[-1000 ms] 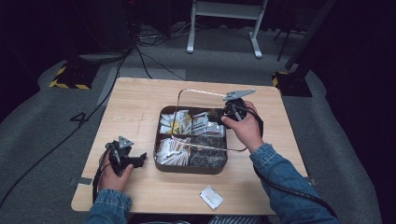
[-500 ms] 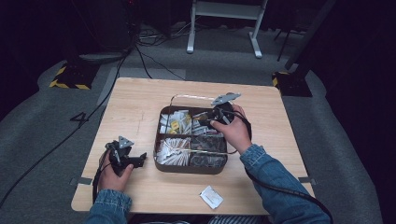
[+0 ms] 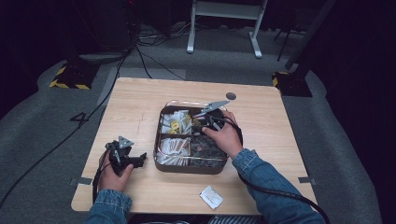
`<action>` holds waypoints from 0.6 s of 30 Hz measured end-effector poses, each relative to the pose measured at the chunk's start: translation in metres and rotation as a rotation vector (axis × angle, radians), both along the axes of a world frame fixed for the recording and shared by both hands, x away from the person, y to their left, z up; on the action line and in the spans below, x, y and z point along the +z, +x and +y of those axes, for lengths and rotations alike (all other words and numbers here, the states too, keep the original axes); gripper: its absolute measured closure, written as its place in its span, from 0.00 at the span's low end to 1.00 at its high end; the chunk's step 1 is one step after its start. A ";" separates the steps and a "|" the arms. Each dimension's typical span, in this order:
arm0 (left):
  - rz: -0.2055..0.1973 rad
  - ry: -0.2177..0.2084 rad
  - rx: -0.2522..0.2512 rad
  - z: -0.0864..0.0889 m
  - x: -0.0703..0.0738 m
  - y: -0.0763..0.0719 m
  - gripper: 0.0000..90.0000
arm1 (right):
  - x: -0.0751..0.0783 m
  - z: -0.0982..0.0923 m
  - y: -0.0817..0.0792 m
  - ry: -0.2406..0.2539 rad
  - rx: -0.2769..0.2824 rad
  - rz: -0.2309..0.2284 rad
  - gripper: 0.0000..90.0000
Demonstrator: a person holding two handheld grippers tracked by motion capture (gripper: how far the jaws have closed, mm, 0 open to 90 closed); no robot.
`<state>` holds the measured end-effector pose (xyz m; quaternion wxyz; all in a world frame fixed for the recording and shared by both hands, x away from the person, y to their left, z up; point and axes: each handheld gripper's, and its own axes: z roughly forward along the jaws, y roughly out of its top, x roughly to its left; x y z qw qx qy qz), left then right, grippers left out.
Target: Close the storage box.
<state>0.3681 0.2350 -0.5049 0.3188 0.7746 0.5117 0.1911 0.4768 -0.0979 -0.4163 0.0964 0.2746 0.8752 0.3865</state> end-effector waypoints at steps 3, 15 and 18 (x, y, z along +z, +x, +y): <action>0.000 0.000 0.000 0.000 0.000 0.000 0.16 | -0.003 0.003 -0.002 -0.011 0.005 -0.009 0.66; -0.002 -0.001 0.001 0.000 0.000 0.000 0.16 | -0.009 0.011 -0.012 -0.032 0.017 -0.017 0.66; 0.000 0.000 0.000 0.000 0.000 0.000 0.16 | -0.011 0.012 -0.013 -0.039 0.019 -0.020 0.66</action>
